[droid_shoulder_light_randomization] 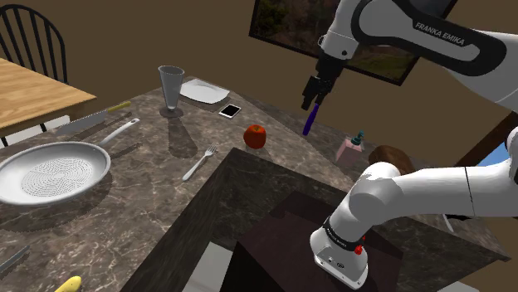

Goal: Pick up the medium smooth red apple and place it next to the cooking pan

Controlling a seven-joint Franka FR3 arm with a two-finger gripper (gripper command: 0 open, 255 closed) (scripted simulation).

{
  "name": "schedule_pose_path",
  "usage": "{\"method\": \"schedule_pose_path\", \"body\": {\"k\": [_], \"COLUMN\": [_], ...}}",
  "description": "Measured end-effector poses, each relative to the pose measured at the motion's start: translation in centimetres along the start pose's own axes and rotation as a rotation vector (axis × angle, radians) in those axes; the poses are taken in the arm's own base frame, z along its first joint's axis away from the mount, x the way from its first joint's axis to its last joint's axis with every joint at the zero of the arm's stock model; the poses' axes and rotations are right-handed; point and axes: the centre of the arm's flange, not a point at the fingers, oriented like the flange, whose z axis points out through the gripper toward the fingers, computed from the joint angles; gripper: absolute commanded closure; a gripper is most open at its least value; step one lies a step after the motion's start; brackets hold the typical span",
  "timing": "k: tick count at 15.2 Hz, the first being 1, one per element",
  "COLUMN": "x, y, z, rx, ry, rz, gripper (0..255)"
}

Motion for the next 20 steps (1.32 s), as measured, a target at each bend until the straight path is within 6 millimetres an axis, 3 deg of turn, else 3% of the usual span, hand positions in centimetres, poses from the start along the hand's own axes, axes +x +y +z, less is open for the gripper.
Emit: {"method": "schedule_pose_path", "body": {"k": [4,20], "x": [1.9,17.1], "y": [0.3,4.5], "z": [1.9,15.3], "rx": [-0.001,-0.006], "ry": [-0.002,0.0], "rz": [0.025,0.219], "gripper": [0,0]}}
